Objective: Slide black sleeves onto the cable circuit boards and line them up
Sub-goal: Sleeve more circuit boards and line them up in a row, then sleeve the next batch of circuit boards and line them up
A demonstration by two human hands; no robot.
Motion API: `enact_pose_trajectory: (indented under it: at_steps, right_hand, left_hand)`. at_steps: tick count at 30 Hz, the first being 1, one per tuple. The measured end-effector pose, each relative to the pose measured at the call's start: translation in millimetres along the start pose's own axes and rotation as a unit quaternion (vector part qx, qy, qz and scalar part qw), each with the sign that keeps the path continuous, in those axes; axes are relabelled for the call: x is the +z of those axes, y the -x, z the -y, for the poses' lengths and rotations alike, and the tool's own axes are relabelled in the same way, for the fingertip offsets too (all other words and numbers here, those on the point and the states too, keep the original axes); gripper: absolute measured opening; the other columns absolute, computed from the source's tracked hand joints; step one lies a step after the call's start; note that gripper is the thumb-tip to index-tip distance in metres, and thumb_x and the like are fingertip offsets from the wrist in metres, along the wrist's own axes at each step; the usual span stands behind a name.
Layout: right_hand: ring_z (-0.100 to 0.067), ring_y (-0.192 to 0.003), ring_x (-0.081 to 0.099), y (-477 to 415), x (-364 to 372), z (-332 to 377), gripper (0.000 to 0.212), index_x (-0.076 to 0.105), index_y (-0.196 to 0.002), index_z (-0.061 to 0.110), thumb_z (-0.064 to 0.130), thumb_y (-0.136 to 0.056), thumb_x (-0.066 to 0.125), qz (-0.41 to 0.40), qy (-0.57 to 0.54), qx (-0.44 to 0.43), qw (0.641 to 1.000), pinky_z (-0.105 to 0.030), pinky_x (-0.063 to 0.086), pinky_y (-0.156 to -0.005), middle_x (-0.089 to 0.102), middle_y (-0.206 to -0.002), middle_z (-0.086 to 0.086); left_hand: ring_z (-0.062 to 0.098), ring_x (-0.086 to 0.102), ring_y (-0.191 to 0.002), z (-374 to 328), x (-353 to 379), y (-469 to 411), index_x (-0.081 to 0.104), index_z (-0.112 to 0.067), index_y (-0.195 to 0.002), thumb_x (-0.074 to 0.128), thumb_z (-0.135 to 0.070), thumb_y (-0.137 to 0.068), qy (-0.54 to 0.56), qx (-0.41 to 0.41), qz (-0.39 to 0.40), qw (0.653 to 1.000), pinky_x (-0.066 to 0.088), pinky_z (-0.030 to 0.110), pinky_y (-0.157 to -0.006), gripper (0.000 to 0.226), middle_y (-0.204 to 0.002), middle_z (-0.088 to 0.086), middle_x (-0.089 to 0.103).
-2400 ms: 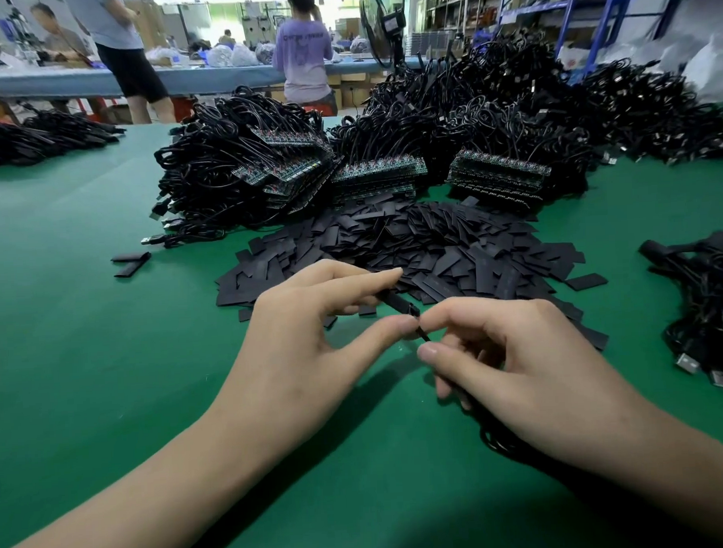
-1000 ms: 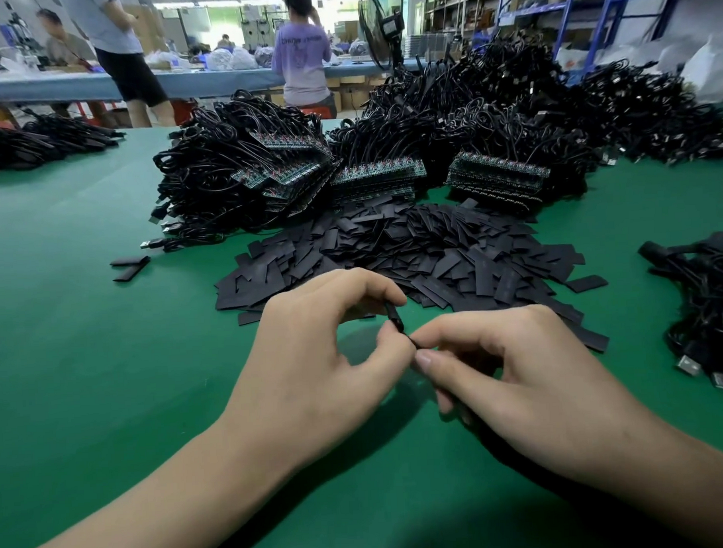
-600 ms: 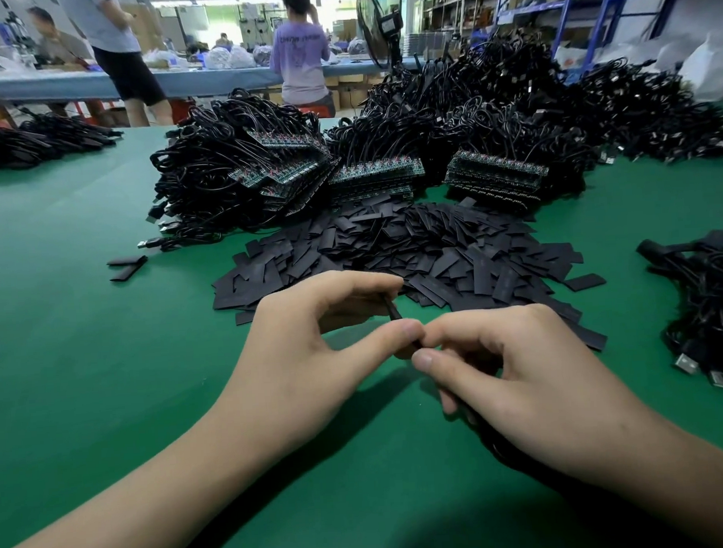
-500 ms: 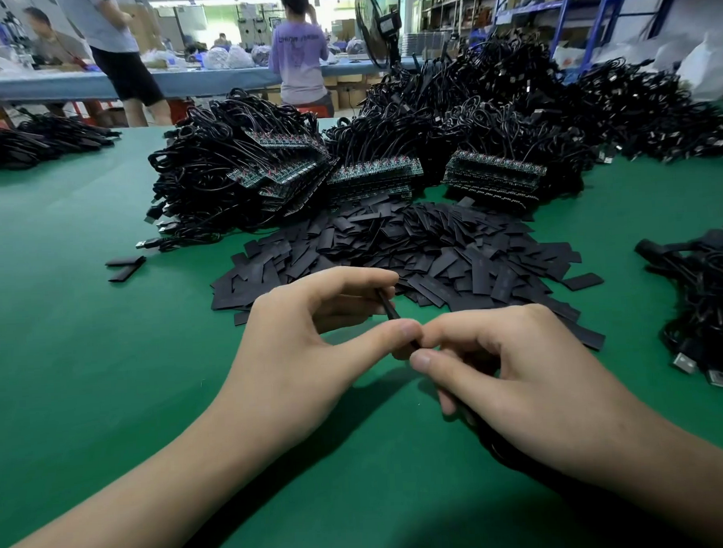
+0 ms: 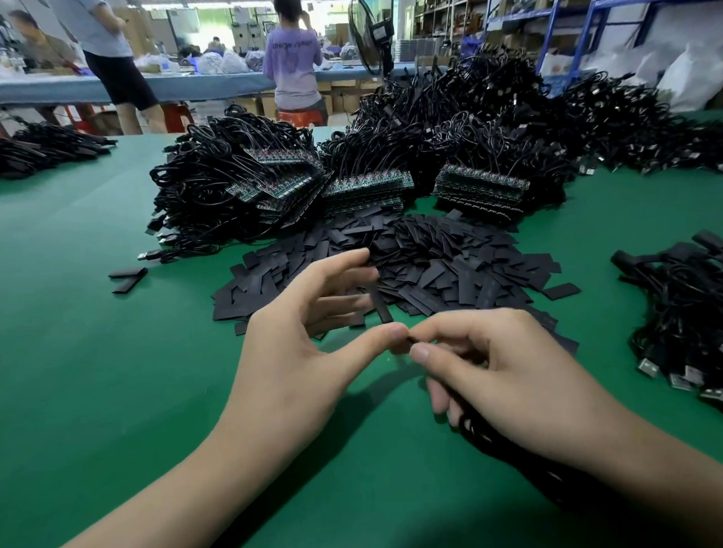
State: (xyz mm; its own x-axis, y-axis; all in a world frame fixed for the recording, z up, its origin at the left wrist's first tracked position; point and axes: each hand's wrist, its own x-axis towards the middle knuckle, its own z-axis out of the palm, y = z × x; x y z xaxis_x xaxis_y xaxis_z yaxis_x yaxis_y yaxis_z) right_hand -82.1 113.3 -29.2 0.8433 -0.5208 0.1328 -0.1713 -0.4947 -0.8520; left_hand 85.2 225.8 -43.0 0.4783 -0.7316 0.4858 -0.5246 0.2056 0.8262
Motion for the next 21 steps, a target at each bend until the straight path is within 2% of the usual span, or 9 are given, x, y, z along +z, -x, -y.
enact_pose_trajectory:
  at_steps: [3, 7, 9, 10, 12, 14, 16, 18, 21]
  right_hand:
    - [-0.018, -0.050, 0.059, -9, -22, -2, 0.017, 0.076, -0.097, 0.022, 0.021, -0.102, 0.060, -0.038, -0.073, 0.060, 0.995, -0.026, 0.047, -0.046, 0.069, -0.064, -0.007]
    - [-0.016, -0.046, 0.059, -20, -78, -12, 0.010, 0.072, -0.104, 0.012, 0.013, -0.101, 0.063, -0.168, -0.032, 0.133, 0.976, -0.027, 0.050, -0.041, 0.072, -0.063, -0.011]
    - [-0.016, -0.046, 0.063, -22, -113, -22, 0.017, 0.066, -0.117, 0.013, 0.011, -0.101, 0.063, -0.223, 0.068, 0.170, 0.957, -0.030, 0.053, -0.044, 0.074, -0.064, -0.010]
    - [-0.019, -0.053, 0.069, -22, -130, -28, 0.024, 0.063, -0.124, 0.014, 0.013, -0.100, 0.064, -0.239, 0.153, 0.190, 0.940, -0.033, 0.057, -0.051, 0.075, -0.068, -0.010]
    - [-0.031, -0.088, 0.074, -18, -152, -37, 0.045, 0.055, -0.139, 0.009, 0.022, -0.098, 0.068, -0.249, 0.351, 0.234, 0.872, -0.043, 0.059, -0.079, 0.076, -0.094, -0.018]
    - [-0.040, -0.112, 0.062, -14, -153, -39, 0.061, 0.046, -0.146, 0.005, 0.029, -0.095, 0.070, -0.260, 0.455, 0.226, 0.821, -0.048, 0.052, -0.091, 0.066, -0.118, -0.024]
    - [-0.037, -0.120, 0.056, -15, -138, -41, 0.062, 0.046, -0.146, 0.007, 0.033, -0.095, 0.069, -0.233, 0.494, 0.196, 0.814, -0.048, 0.052, -0.093, 0.058, -0.129, -0.020]
    - [-0.031, -0.125, 0.054, -18, -123, -45, 0.051, 0.050, -0.143, 0.009, 0.031, -0.098, 0.063, -0.162, 0.517, 0.198, 0.817, -0.045, 0.051, -0.098, 0.055, -0.135, -0.014]
    - [-0.031, -0.121, 0.056, -17, -114, -52, 0.027, 0.057, -0.122, 0.007, 0.004, -0.095, 0.051, -0.068, 0.541, 0.246, 0.801, -0.039, 0.048, -0.098, 0.057, -0.129, -0.012]
  left_hand:
    - [-0.001, 0.064, -0.117, -3, 1, 1, 0.057, -0.031, -0.138, 0.079, -0.048, -0.077, -0.039, 0.016, 0.010, 0.999, 0.051, 0.019, -0.097, 0.068, -0.133, -0.016, 0.064]
    - [-0.003, 0.061, -0.120, -5, 3, -2, 0.059, -0.029, -0.136, 0.070, -0.047, -0.088, -0.056, 0.008, 0.022, 0.998, 0.051, 0.026, -0.102, 0.053, -0.137, -0.017, 0.060]
    - [-0.004, 0.062, -0.118, -8, 5, -4, 0.061, -0.029, -0.133, 0.064, -0.045, -0.088, -0.053, -0.007, 0.035, 0.998, 0.051, 0.024, -0.102, 0.048, -0.132, -0.017, 0.063]
    - [-0.004, 0.062, -0.117, -10, 7, -6, 0.062, -0.031, -0.132, 0.062, -0.047, -0.088, -0.053, -0.016, 0.044, 0.998, 0.050, 0.023, -0.101, 0.046, -0.130, -0.018, 0.064]
    - [-0.006, 0.061, -0.116, -16, 11, -13, 0.062, -0.034, -0.129, 0.060, -0.050, -0.088, -0.051, -0.036, 0.065, 0.996, 0.049, 0.020, -0.100, 0.045, -0.125, -0.019, 0.066]
    - [-0.007, 0.062, -0.113, -20, 17, -25, 0.063, -0.035, -0.129, 0.061, -0.048, -0.090, -0.044, -0.059, 0.087, 0.993, 0.049, 0.018, -0.098, 0.041, -0.121, -0.018, 0.068]
    - [-0.008, 0.065, -0.108, -22, 25, -43, 0.064, -0.034, -0.129, 0.064, -0.042, -0.094, -0.034, -0.090, 0.101, 0.990, 0.052, 0.018, -0.096, 0.035, -0.117, -0.016, 0.071]
    - [-0.007, 0.065, -0.105, -22, 37, -65, 0.066, -0.033, -0.129, 0.064, -0.039, -0.098, -0.028, -0.116, 0.101, 0.988, 0.051, 0.021, -0.096, 0.032, -0.115, -0.017, 0.072]
    - [0.002, 0.067, -0.110, -17, 64, -97, 0.064, -0.021, -0.133, 0.060, -0.031, -0.102, 0.045, -0.178, 0.105, 0.977, 0.051, 0.031, -0.104, 0.034, -0.117, -0.010, 0.072]
